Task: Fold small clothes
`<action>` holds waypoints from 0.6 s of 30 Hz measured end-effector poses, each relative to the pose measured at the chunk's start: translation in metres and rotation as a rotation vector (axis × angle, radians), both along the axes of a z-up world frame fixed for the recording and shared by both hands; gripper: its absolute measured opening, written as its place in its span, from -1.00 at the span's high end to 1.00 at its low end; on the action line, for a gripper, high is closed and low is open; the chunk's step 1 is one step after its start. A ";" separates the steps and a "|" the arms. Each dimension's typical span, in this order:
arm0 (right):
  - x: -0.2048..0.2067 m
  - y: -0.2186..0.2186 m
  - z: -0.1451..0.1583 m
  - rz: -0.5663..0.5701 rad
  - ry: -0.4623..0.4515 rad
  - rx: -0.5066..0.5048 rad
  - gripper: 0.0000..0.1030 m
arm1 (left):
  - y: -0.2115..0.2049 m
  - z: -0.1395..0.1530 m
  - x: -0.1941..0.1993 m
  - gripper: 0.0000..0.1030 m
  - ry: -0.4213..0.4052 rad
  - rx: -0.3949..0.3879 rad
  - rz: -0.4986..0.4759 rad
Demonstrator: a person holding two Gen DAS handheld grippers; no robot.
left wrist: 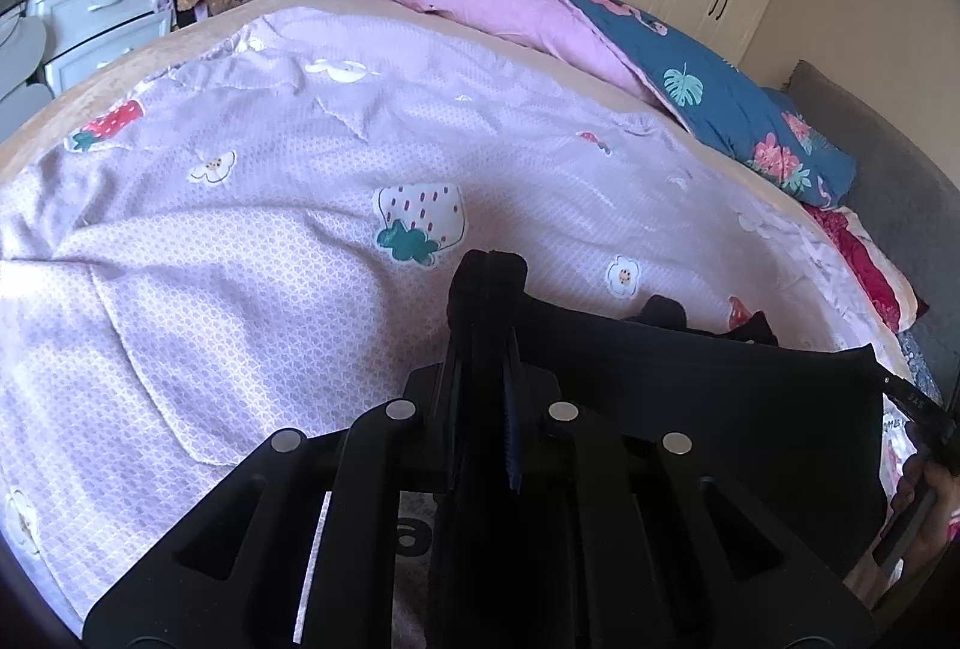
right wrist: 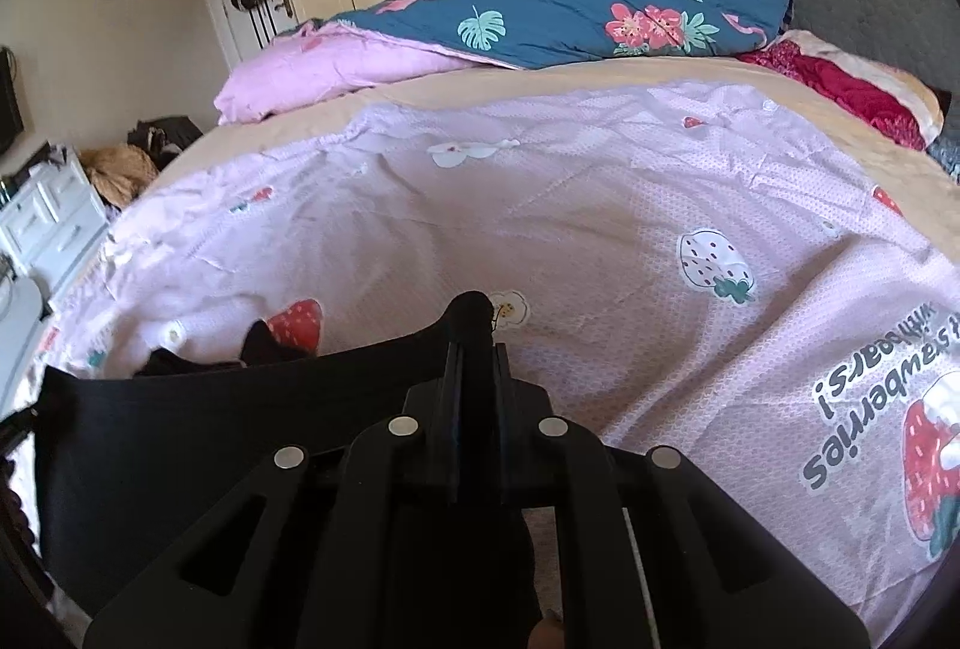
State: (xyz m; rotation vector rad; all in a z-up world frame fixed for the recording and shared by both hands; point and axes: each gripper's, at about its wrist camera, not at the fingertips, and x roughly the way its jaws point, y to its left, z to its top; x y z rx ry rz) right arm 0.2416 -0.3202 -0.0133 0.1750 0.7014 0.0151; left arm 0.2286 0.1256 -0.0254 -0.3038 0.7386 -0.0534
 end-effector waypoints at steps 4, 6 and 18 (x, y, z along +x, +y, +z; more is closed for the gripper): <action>0.003 0.001 -0.007 -0.012 0.027 -0.015 0.85 | 0.000 -0.005 0.002 0.67 0.018 0.008 0.005; 0.003 0.000 -0.010 -0.018 0.034 -0.014 0.84 | 0.003 -0.004 0.001 0.65 0.015 0.005 0.020; -0.009 -0.021 -0.005 -0.080 0.034 0.019 0.74 | 0.010 0.023 -0.019 0.45 -0.045 0.017 0.065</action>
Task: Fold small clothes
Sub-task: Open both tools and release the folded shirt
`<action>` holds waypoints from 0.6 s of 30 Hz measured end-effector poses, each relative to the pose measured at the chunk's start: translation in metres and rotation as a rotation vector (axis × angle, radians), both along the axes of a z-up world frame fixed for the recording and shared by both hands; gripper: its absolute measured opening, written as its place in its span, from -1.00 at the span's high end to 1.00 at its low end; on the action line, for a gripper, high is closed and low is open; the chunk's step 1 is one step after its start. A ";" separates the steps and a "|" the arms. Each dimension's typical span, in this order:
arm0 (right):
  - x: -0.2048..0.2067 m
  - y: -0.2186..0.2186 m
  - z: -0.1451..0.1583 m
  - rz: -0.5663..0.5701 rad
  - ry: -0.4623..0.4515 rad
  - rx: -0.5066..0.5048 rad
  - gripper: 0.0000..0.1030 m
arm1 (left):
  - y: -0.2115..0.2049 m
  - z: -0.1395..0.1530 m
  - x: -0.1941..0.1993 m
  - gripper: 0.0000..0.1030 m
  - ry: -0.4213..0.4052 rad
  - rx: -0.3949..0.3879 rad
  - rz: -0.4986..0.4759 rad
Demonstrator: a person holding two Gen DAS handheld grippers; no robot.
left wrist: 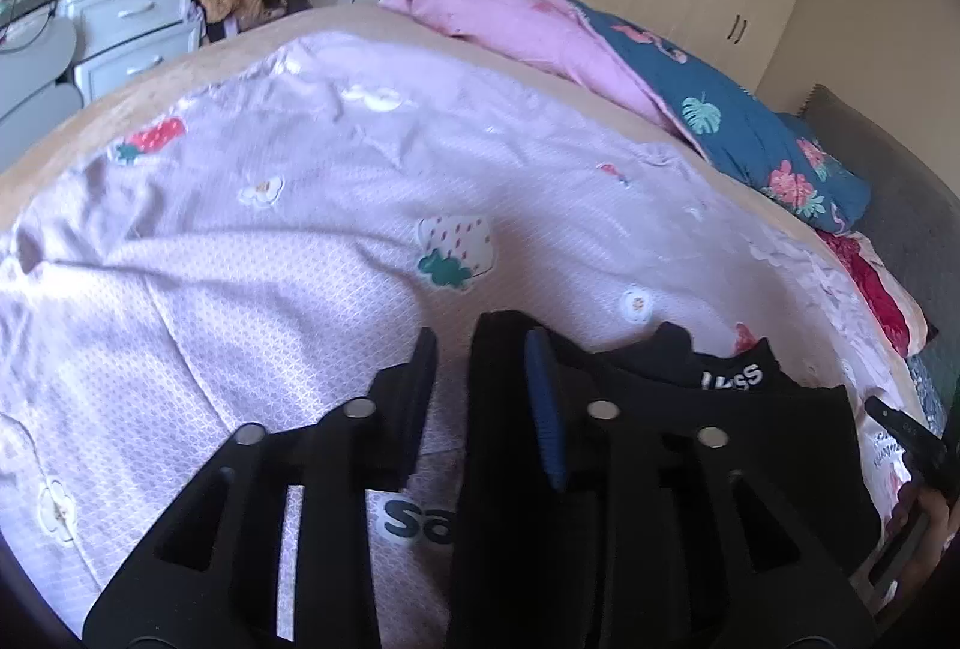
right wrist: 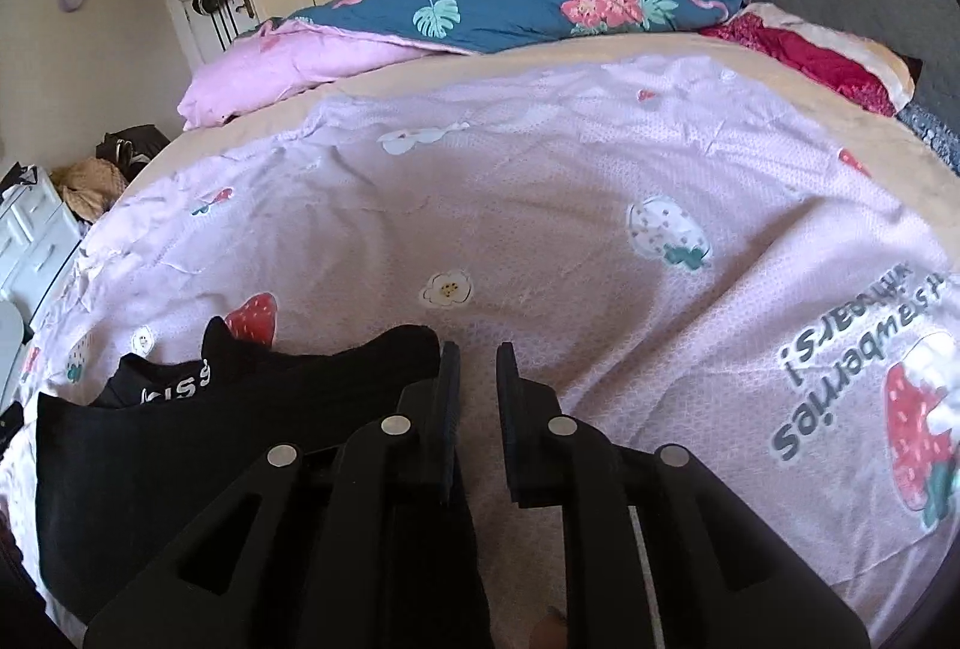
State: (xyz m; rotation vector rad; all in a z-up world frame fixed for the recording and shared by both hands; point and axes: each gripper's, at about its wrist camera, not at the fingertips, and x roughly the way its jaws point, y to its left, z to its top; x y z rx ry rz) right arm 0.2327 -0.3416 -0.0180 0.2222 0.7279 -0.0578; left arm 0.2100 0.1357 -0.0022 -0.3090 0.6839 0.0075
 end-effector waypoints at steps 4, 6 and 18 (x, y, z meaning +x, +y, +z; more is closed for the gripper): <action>-0.006 0.001 0.007 0.024 -0.005 0.023 0.57 | -0.009 0.008 -0.006 0.20 -0.012 0.019 -0.022; -0.009 0.005 0.010 0.031 -0.007 0.011 0.54 | -0.014 0.009 -0.008 0.05 -0.007 0.025 -0.033; -0.042 0.025 0.027 0.101 -0.034 -0.005 -0.31 | -0.049 0.017 -0.023 -0.82 -0.004 0.066 -0.108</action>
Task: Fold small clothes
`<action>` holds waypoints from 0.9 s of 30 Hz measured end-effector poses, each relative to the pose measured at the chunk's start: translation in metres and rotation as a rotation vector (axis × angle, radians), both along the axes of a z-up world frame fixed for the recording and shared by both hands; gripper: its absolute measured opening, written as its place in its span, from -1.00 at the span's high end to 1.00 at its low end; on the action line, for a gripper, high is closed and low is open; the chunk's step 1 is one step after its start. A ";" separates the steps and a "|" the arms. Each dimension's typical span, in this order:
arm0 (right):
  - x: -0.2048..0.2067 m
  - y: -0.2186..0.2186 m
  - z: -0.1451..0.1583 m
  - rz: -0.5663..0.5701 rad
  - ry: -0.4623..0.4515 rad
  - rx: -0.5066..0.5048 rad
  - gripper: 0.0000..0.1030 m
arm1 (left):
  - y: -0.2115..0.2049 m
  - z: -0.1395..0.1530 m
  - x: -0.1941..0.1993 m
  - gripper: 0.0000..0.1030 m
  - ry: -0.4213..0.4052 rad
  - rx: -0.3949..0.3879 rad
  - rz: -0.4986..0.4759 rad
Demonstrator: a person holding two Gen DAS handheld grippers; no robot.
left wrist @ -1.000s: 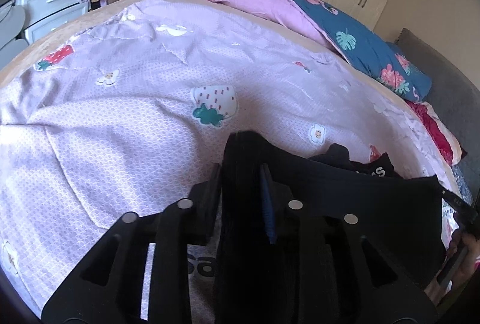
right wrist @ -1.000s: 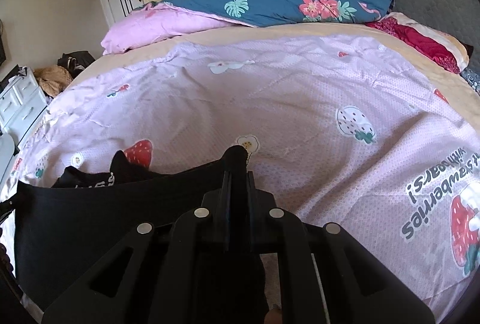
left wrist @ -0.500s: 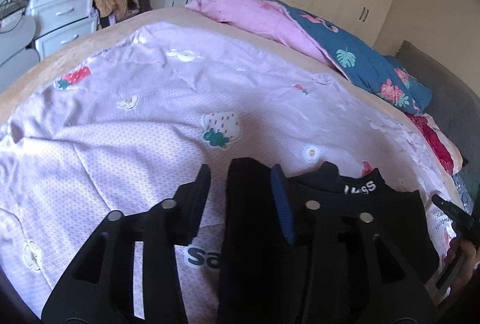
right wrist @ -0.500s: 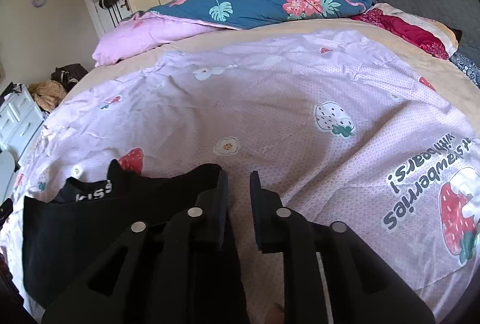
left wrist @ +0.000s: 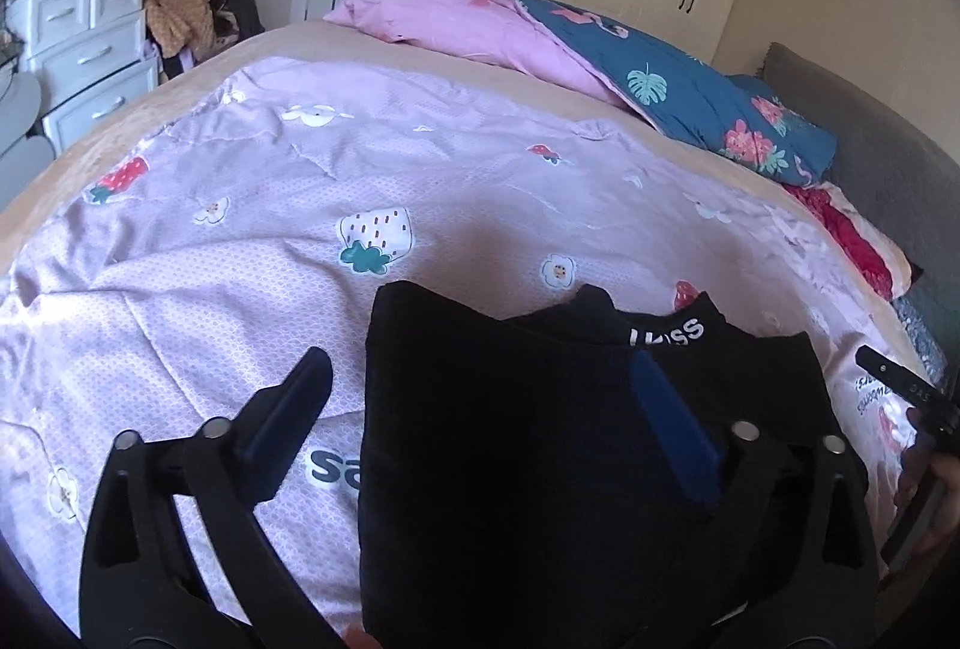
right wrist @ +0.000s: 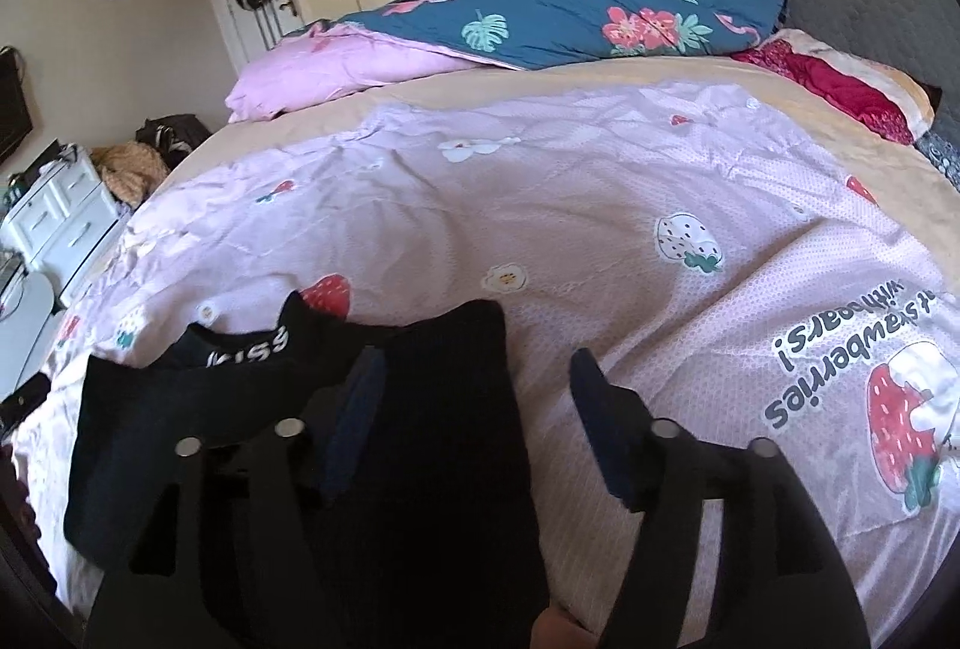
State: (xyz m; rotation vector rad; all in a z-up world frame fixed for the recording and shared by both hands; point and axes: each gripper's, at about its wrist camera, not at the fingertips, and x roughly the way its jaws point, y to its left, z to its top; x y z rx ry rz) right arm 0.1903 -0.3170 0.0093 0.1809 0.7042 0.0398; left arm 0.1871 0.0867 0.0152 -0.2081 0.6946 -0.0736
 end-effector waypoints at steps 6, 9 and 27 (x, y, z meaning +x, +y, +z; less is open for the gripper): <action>-0.013 0.016 0.003 0.037 -0.005 -0.063 -0.36 | -0.014 -0.004 -0.008 -0.82 0.032 -0.018 -0.053; -0.018 0.022 0.002 0.058 -0.004 -0.056 -0.36 | -0.023 -0.008 -0.012 -0.82 0.048 -0.004 -0.073; -0.058 0.062 -0.034 0.188 0.108 -0.090 -0.36 | -0.061 -0.040 -0.051 -0.82 0.158 0.035 -0.167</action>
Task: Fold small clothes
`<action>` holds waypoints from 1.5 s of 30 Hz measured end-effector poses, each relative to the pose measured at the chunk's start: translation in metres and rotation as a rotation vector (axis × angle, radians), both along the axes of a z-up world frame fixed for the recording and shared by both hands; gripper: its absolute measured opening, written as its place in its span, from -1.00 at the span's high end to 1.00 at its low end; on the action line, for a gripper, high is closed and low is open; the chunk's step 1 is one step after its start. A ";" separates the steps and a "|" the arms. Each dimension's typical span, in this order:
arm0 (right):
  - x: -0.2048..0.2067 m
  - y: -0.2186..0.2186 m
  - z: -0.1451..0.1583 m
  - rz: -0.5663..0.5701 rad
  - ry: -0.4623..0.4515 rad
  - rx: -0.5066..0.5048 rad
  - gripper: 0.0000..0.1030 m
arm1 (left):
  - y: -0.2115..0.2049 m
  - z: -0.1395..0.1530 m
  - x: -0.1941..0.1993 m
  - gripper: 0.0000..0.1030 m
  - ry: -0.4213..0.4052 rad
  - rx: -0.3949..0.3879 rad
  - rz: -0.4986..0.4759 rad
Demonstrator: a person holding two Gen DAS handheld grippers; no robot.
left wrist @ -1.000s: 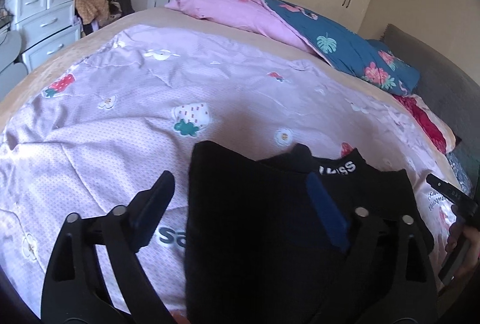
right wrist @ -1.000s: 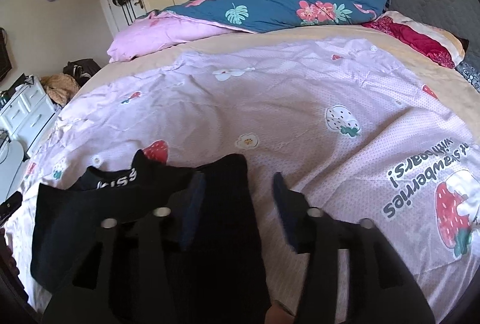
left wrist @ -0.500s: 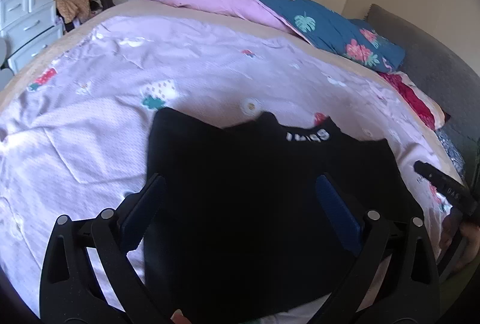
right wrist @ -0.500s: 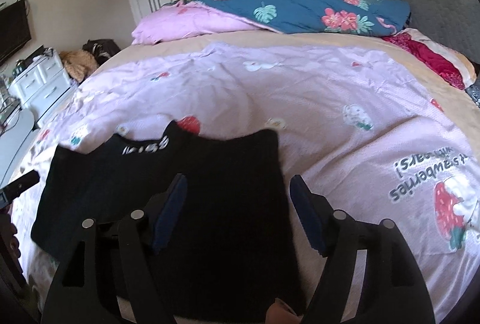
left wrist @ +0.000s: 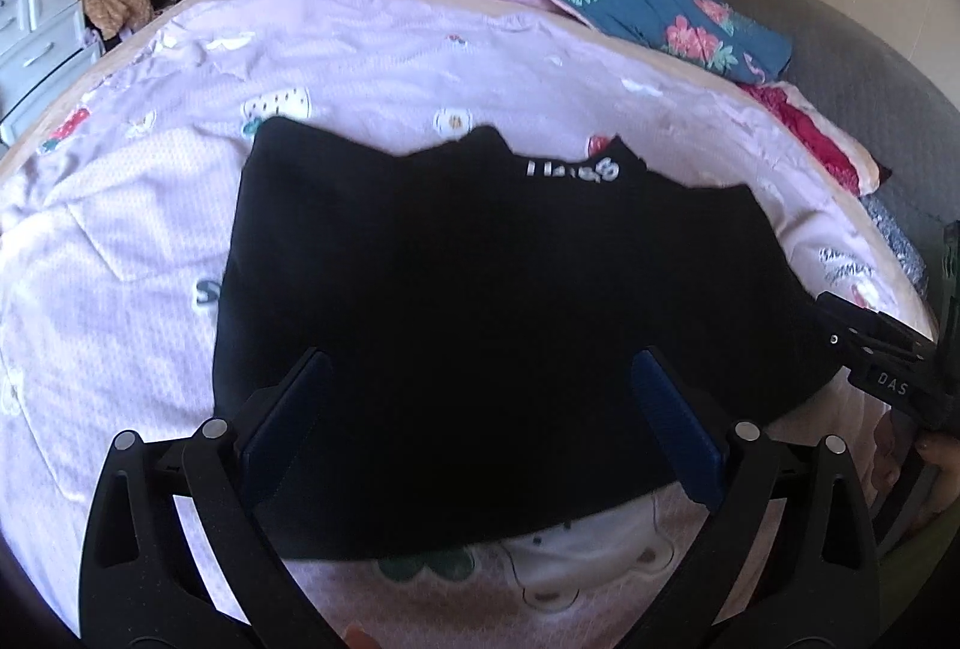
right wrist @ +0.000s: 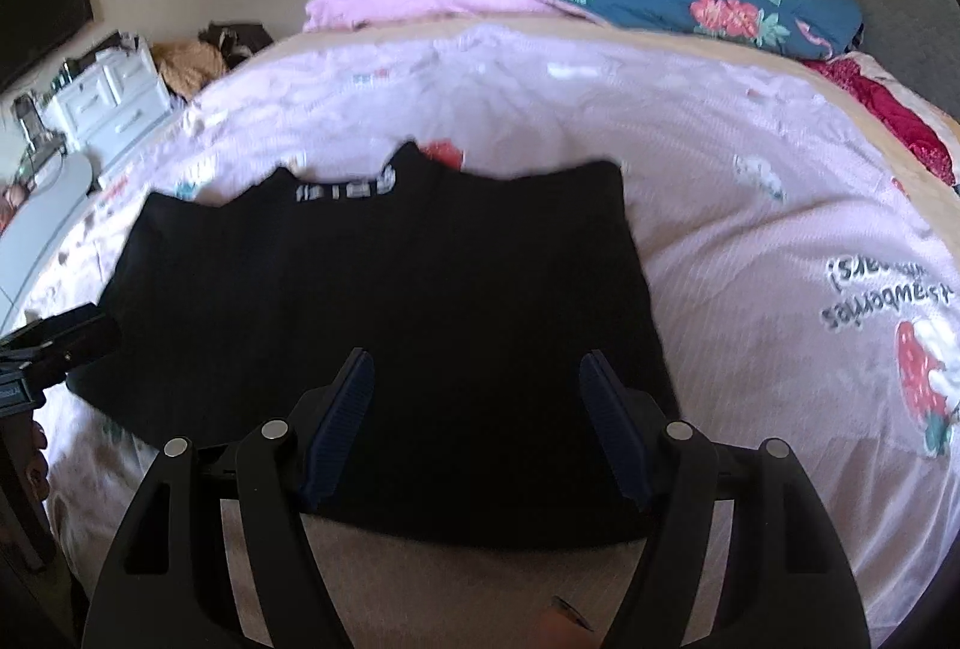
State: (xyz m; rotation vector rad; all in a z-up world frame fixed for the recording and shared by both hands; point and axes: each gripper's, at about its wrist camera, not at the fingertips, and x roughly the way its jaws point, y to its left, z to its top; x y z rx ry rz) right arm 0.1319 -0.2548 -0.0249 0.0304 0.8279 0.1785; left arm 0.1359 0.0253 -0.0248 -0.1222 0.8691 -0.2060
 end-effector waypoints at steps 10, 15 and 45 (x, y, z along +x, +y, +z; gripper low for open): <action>-0.010 -0.001 -0.032 -0.027 0.114 -0.015 -0.42 | -0.005 -0.025 -0.012 -0.82 0.066 0.082 0.000; -0.015 -0.002 -0.035 -0.038 0.115 -0.020 -0.45 | -0.008 -0.031 -0.016 -0.82 0.072 0.120 0.004; -0.085 -0.003 0.014 -0.078 -0.076 -0.030 -0.92 | 0.004 0.014 -0.058 -0.82 0.040 0.001 0.057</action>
